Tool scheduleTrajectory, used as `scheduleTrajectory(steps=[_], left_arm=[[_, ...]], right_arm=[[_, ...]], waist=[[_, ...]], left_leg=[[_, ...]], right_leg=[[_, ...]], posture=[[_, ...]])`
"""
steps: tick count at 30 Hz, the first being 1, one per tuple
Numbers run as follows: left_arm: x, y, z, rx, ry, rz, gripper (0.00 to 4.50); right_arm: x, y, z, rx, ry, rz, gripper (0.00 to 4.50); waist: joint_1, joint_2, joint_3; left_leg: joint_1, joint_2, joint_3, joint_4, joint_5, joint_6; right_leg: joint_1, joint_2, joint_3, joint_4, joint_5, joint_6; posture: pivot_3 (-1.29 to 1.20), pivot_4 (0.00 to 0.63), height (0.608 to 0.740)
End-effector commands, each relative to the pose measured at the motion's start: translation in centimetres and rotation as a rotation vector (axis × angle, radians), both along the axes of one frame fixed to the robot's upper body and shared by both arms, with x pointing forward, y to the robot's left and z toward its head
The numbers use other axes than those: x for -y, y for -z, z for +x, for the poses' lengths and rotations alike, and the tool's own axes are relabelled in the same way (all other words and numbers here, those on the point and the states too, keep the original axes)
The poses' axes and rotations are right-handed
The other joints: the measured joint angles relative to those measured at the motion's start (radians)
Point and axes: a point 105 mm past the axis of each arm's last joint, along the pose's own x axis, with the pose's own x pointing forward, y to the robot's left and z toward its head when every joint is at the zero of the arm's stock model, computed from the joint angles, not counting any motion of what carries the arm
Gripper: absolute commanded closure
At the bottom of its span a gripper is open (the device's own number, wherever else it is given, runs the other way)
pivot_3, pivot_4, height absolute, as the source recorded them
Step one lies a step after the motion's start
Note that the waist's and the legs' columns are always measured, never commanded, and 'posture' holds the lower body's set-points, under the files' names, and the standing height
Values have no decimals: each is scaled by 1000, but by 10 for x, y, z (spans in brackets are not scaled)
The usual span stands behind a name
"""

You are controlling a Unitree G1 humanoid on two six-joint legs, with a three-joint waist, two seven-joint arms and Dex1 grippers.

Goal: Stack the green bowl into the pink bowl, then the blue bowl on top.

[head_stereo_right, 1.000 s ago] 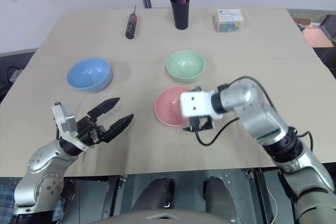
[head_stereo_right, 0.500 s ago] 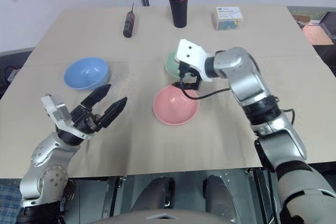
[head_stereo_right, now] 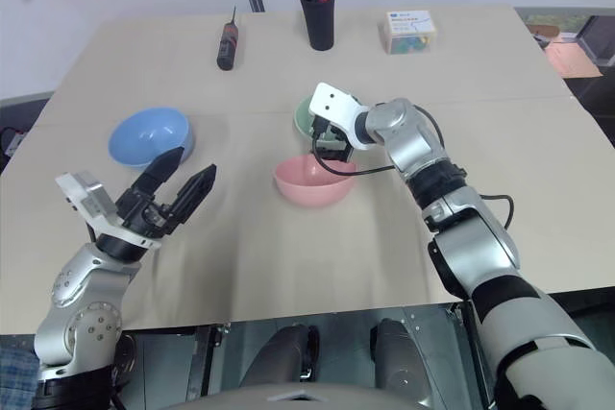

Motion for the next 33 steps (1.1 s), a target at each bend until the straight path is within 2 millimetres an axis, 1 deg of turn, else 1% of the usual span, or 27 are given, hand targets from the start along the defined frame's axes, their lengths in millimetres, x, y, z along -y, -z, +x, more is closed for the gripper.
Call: scheduleTrajectory(steps=[1,3,5,6,8,9,15,20,21,23,25,29,31,33], left_arm=[[-3,-11,-5,44,-17,1,0],[-2,-10,-5,42,-18,3,0],[-2,-10,-5,41,-17,8,0],[-2,-10,-6,41,-17,9,0],[-2,-10,-6,39,-17,11,0],[-2,-9,-6,39,-18,12,0],[-1,-7,-6,33,-7,13,0],[1,-7,-4,32,8,14,0],[2,-7,-3,32,14,17,0],[2,-7,-3,30,26,21,0],[2,-6,-1,28,38,25,0],[4,-5,2,22,75,41,0],[5,-5,4,19,94,51,0],[6,-4,6,16,106,53,0]], right_arm=[[-8,-6,4,41,-14,0,1438],[-10,-5,5,43,-16,-1,2307],[-12,-5,5,46,-22,-2,3269],[-12,-5,5,48,-27,-3,3438],[-14,-6,5,54,-35,-4,4325],[-14,-7,4,59,-38,-3,4474],[-16,-17,2,112,-73,-16,4474],[-18,-42,-10,242,-168,-49,4474],[-18,-48,-16,257,-202,-53,4474],[-18,-57,-39,274,-312,-70,4474],[-19,-59,-66,262,-416,-84,4474],[-17,-45,-118,213,-580,-141,4474],[-17,-41,-137,194,-617,-147,4474],[-20,-41,-148,184,-627,-139,4474]], waist=[[0,0,0],[-2,0,0],[-6,0,0],[-7,0,0],[-12,0,0],[-14,0,0],[-23,0,0],[-22,0,0],[-21,0,0],[-20,0,0],[-16,0,0],[-12,0,0],[-14,0,0],[-13,0,0]], left_leg=[[0,0,0,0,0,0],[0,0,0,0,0,0],[0,0,0,0,0,0],[0,0,0,0,0,0],[0,0,0,0,0,0],[0,0,0,0,0,0],[0,1,0,0,0,-1],[0,1,0,0,0,-1],[0,1,0,0,0,-1],[0,1,0,0,0,-1],[-1,1,-1,0,0,-1],[-1,1,-1,0,0,0],[-1,1,-1,0,0,0],[-1,1,-1,1,0,-1]], right_leg=[[0,0,0,0,0,0],[0,0,0,0,0,0],[0,0,0,0,0,0],[0,0,0,0,0,0],[0,0,0,0,0,0],[0,0,0,1,0,0],[0,1,0,1,0,0],[0,1,0,1,0,0],[0,1,0,1,0,0],[0,1,0,1,0,0],[0,0,-1,0,0,0],[0,-4,-1,0,0,0],[0,-4,0,0,0,0],[0,-4,-1,1,0,0]], posture=[[0,150,740],[0,150,740],[0,150,740],[0,150,740],[0,150,740],[0,150,740],[0,150,740],[0,150,740],[0,150,740],[0,150,740],[0,150,740],[0,150,740],[0,150,740],[0,150,740]])
